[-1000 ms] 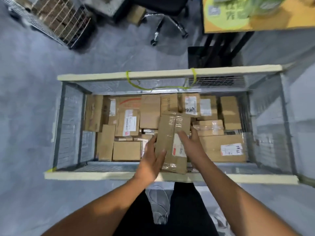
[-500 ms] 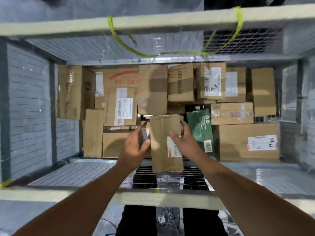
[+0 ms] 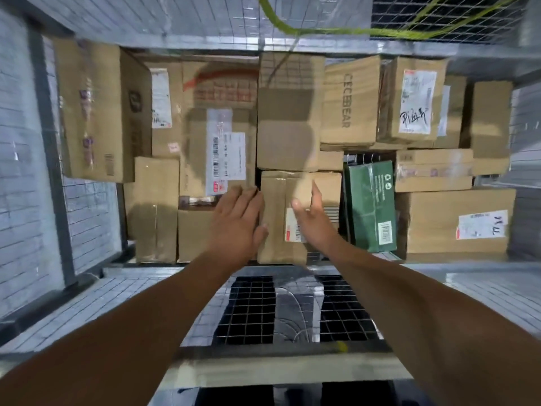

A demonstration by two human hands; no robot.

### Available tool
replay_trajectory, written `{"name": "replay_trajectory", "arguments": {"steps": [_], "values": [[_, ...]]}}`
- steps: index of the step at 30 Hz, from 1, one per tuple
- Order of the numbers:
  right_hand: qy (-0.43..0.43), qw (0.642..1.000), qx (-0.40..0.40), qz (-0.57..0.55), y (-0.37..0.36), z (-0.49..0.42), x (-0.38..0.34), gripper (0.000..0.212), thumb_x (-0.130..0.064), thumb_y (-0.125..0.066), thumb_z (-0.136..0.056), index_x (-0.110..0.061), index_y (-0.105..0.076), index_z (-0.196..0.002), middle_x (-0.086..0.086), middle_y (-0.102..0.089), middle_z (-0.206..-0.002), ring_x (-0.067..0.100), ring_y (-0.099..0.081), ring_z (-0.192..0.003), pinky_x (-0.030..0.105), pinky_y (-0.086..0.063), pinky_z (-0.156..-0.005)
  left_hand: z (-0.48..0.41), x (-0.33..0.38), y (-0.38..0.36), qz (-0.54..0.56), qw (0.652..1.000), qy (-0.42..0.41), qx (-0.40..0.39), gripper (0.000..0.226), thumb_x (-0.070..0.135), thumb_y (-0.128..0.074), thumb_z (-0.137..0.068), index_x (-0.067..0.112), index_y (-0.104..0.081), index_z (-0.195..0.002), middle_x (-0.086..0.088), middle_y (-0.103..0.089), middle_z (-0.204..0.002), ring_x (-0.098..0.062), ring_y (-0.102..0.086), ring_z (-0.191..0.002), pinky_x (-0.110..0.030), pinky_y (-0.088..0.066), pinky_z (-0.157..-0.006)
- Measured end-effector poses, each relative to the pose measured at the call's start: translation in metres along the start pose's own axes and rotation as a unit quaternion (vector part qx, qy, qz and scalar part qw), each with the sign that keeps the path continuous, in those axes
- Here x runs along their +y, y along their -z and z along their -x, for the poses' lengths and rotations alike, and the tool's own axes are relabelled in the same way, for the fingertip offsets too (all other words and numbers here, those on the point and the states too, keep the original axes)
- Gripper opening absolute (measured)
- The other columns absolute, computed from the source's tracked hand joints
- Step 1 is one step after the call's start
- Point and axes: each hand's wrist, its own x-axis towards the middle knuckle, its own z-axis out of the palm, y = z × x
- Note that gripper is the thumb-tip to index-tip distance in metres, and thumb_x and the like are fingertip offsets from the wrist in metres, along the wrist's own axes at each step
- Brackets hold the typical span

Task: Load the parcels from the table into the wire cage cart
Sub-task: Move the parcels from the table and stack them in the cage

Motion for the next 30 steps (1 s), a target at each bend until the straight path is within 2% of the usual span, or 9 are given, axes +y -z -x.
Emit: {"name": "replay_trajectory", "arguments": {"steps": [3, 6, 9, 12, 16, 20, 26, 28, 30], "values": [[-0.005, 1.0, -0.01, 0.002, -0.01, -0.009, -0.001, 0.085, -0.051, -0.048, -0.107, -0.023, 0.005, -0.167, 0.011, -0.023, -0.171, 0.029, -0.029, -0.155, 0.036, -0.027, -0.121, -0.001, -0.011, -0.001, -0.035, 0.999, -0.018, 0.009, 0.067, 0.046, -0.044, -0.095, 0.013, -0.045, -0.153, -0.01, -0.044, -0.158, -0.036, -0.029, -0.151, -0.047, -0.008, -0.126], [-0.039, 0.999, 0.009, 0.019, -0.011, -0.017, 0.0, 0.103, -0.079, -0.053, -0.089, -0.023, -0.012, -0.166, 0.012, -0.037, -0.165, 0.031, -0.04, -0.149, 0.05, -0.038, -0.12, -0.002, -0.018, 0.007, -0.046, 0.998, -0.029, -0.02, 0.067, 0.045, -0.048, -0.101, 0.018, -0.034, -0.159, -0.006, -0.031, -0.167, -0.031, -0.011, -0.158, -0.041, 0.008, -0.125], [-0.083, 0.996, 0.041, 0.02, 0.005, 0.015, -0.027, 0.08, -0.065, -0.054, -0.098, -0.017, -0.032, -0.158, 0.008, -0.053, -0.146, 0.029, -0.054, -0.133, 0.035, -0.049, -0.101, 0.003, -0.011, 0.03, -0.057, 0.997, -0.027, -0.046, 0.068, 0.045, -0.049, -0.103, 0.018, -0.028, -0.162, -0.005, -0.024, -0.169, -0.031, -0.003, -0.159, -0.046, 0.003, -0.128], [-0.082, 0.99, 0.047, 0.102, 0.035, 0.049, -0.044, 0.08, -0.069, -0.046, -0.1, -0.024, -0.028, -0.163, 0.01, -0.038, -0.163, 0.034, -0.042, -0.146, 0.047, -0.034, -0.119, 0.006, 0.011, 0.065, -0.066, 0.996, -0.017, -0.055, 0.068, 0.047, -0.042, -0.105, 0.019, -0.022, -0.164, -0.005, -0.017, -0.171, -0.03, 0.002, -0.159, -0.046, 0.004, -0.127], [-0.03, 0.977, 0.058, 0.205, 0.081, 0.108, -0.07, 0.091, -0.084, -0.037, -0.086, -0.032, -0.035, -0.16, 0.009, -0.039, -0.164, 0.035, -0.036, -0.151, 0.053, -0.031, -0.123, 0.012, 0.056, 0.11, -0.06, 0.996, -0.032, -0.049, 0.069, 0.054, -0.029, -0.105, 0.022, -0.013, -0.165, -0.002, -0.008, -0.173, -0.028, 0.007, -0.159, -0.045, 0.006, -0.127], [0.017, 0.961, 0.143, 0.236, 0.127, 0.183, -0.08, 0.073, -0.065, -0.046, -0.101, -0.027, -0.033, -0.162, 0.013, -0.042, -0.16, 0.034, -0.035, -0.148, 0.046, -0.032, -0.121, 0.026, 0.116, 0.148, -0.029, 0.996, -0.08, -0.036, 0.071, 0.054, -0.036, -0.104, 0.019, -0.019, -0.164, -0.005, -0.016, -0.172, -0.034, -0.005, -0.159, -0.047, 0.0, -0.128], [-0.017, 0.945, 0.297, 0.136, 0.152, 0.332, -0.029, 0.075, -0.069, -0.044, -0.094, -0.029, -0.039, -0.158, 0.011, -0.049, -0.154, 0.033, -0.041, -0.144, 0.049, -0.035, -0.118, 0.072, 0.236, 0.183, -0.023, 0.979, -0.196, -0.054, 0.079, 0.065, -0.03, -0.095, 0.017, -0.042, -0.157, -0.015, -0.045, -0.158, -0.044, -0.033, -0.148, -0.059, -0.03, -0.118], [-0.035, 0.934, 0.348, 0.076, 0.154, 0.389, 0.001, 0.081, -0.074, -0.037, -0.089, -0.032, -0.038, -0.158, 0.008, -0.046, -0.157, 0.03, -0.037, -0.148, 0.049, -0.031, -0.12, 0.101, 0.284, 0.185, -0.033, 0.97, -0.234, -0.05, 0.075, 0.065, -0.033, -0.095, 0.022, -0.042, -0.156, -0.014, -0.044, -0.158, -0.042, -0.029, -0.151, -0.06, -0.024, -0.122], [-0.049, 0.909, 0.414, 0.015, 0.151, 0.449, 0.038, 0.074, -0.066, -0.043, -0.093, -0.032, -0.04, -0.158, 0.008, -0.045, -0.159, 0.03, -0.033, -0.15, 0.046, -0.025, -0.123, 0.14, 0.331, 0.186, -0.062, 0.957, -0.279, -0.052, 0.077, 0.068, -0.026, -0.093, 0.03, -0.031, -0.16, -0.006, -0.032, -0.166, -0.033, -0.011, -0.158, -0.053, -0.004, -0.128]]}}
